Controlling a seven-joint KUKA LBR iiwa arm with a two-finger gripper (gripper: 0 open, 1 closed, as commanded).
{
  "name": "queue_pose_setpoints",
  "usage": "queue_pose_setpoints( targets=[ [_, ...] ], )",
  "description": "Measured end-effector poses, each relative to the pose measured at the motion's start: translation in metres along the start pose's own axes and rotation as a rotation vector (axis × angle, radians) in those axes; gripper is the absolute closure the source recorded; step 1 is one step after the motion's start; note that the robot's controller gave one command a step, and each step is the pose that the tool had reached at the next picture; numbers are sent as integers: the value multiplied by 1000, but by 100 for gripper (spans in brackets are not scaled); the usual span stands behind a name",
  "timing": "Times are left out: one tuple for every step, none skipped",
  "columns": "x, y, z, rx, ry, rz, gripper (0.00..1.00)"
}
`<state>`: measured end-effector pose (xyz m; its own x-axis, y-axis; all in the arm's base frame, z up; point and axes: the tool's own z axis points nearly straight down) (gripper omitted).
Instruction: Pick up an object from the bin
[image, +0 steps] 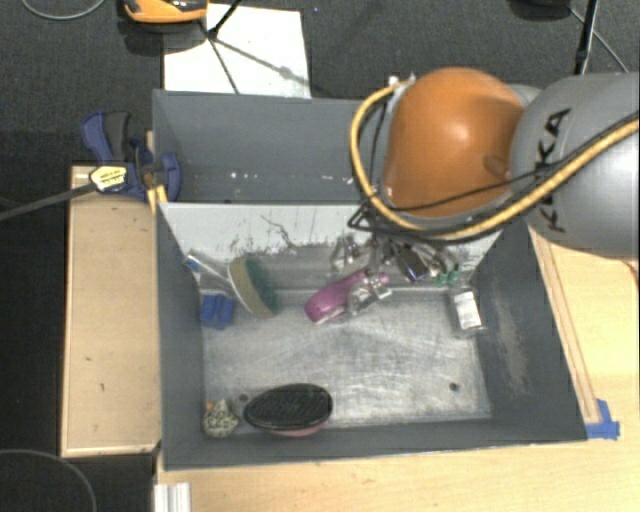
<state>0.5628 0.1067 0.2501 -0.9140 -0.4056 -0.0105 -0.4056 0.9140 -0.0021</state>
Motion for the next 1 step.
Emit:
queue_pose_setpoints(
  targets=[
    [30,-69,-29,2,6,-21,100]
  ],
)
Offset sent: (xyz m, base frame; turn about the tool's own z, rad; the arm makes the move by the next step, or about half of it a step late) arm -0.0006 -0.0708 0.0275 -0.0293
